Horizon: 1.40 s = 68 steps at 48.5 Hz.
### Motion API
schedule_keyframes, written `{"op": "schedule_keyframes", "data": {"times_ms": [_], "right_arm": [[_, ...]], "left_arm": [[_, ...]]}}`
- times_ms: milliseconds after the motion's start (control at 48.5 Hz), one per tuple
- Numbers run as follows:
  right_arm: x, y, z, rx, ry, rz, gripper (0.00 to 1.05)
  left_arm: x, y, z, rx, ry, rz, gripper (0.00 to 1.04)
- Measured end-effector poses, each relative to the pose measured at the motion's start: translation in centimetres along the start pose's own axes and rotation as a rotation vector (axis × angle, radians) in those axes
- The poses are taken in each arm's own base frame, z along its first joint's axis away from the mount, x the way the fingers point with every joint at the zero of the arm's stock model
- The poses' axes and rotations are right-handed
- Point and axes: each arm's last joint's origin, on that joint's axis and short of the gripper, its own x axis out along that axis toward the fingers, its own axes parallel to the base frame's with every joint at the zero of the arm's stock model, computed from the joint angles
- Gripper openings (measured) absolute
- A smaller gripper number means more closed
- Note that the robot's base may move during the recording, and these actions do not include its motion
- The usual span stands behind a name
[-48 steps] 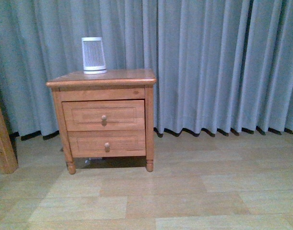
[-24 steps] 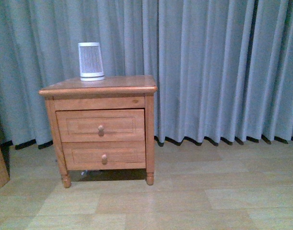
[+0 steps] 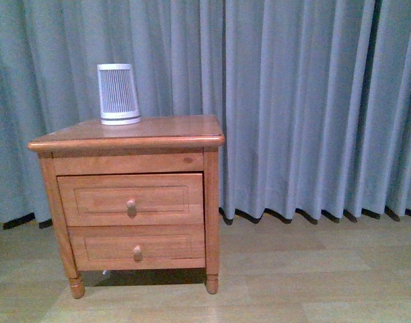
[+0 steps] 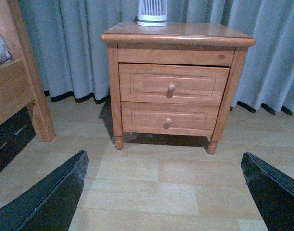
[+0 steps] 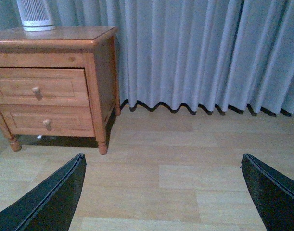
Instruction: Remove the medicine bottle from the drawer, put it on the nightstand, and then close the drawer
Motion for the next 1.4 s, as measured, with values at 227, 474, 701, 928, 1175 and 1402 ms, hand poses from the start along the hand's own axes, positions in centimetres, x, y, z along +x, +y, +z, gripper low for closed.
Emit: {"op": "schedule_keyframes", "data": {"times_ms": [227,474,701,928,1175,1402], "right_arm": [[0.0,0.0,0.0,0.000,0.000,-0.001,0.98],[0.0,0.0,0.0,0.000,0.000,0.000,0.98],[0.0,0.0,0.0,0.000,0.001,-0.001,0.98],[0.0,0.0,0.0,0.000,0.001,-0.001,0.98],[0.0,0.0,0.0,0.000,0.001,-0.001,0.98],[0.0,0.0,0.0,0.000,0.001,-0.001,0.98]], "left_arm": [[0.0,0.0,0.0,0.000,0.000,-0.001,0.98],[0.6,0.1,0.9,-0.101,0.261,-0.122,0.98],[7.5,0.5,11.5,-0.092,0.097,-0.181,0.98],[18.8,-0.2,14.9,-0.041,-0.016,-0.147,0.98],[30.0,-3.7,3.5,-0.011,0.211,-0.138,0.98],[33.5,-6.1,-5.8,0.012,0.376,-0.154,0.98]]}}
